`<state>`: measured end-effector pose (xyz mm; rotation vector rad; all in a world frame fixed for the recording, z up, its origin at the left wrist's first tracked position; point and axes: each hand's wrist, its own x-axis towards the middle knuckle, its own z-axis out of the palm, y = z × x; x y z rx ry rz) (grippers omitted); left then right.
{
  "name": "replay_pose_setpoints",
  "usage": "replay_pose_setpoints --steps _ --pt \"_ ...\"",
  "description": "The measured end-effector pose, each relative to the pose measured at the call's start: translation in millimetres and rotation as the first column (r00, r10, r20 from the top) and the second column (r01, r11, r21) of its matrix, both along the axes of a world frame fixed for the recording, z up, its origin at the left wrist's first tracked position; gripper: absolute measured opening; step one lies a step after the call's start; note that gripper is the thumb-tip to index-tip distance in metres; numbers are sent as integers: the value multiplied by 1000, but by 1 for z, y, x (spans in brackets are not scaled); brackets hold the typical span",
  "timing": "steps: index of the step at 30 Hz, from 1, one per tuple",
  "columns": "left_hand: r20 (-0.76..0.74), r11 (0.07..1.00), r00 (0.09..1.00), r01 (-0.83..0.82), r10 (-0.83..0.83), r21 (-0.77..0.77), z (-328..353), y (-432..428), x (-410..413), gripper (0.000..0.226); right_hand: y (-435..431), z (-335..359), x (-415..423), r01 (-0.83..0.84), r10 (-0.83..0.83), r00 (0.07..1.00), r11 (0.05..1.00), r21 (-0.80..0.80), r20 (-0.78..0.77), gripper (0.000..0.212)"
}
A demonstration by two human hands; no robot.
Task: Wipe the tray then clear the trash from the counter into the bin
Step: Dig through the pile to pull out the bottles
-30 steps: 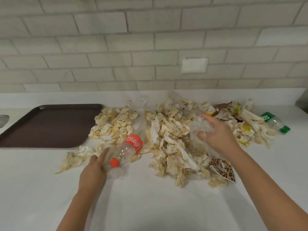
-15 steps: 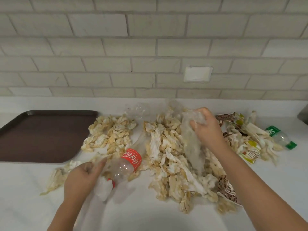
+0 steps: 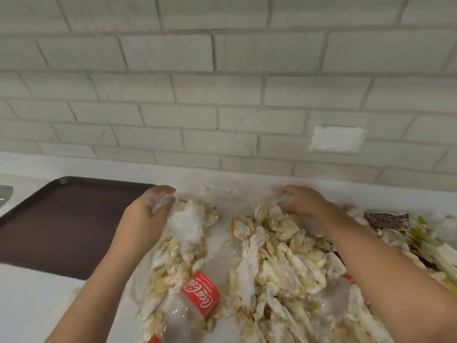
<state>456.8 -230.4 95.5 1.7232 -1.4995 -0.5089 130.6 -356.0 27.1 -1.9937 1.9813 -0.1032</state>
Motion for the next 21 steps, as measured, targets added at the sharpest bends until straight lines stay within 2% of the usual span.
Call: replay_pose_setpoints --steps 2,5,9,12,14,17,18,21 --pt "110 994 993 25 -37 109 -7 -43 -18 32 -1 -13 0 -18 16 996 1000 24 84 58" --pt "279 968 951 64 -134 245 -27 -103 -49 59 -2 -25 -4 19 -30 975 999 51 222 25" --pt "520 940 843 -57 -136 337 -61 -149 -80 90 -2 -21 -17 58 -57 996 998 -11 67 39" --pt "628 875 760 -177 -170 451 -84 -163 -94 98 6 -7 -28 62 -59 998 996 -67 38 33" --pt "653 859 739 -214 -168 464 -99 -170 -98 86 13 6 -32 69 -61 995 992 -102 76 35" --pt "670 894 732 -207 -127 396 -108 -173 -103 39 26 27 -36 88 -68 992 976 -199 104 33" --pt "666 906 736 -191 -123 378 -108 -173 -104 31 29 33 -39 103 -78 990 968 -227 118 31" --pt "621 950 777 -112 -99 292 -103 -168 -100 26 41 50 -45 162 -110 978 938 -306 180 27"
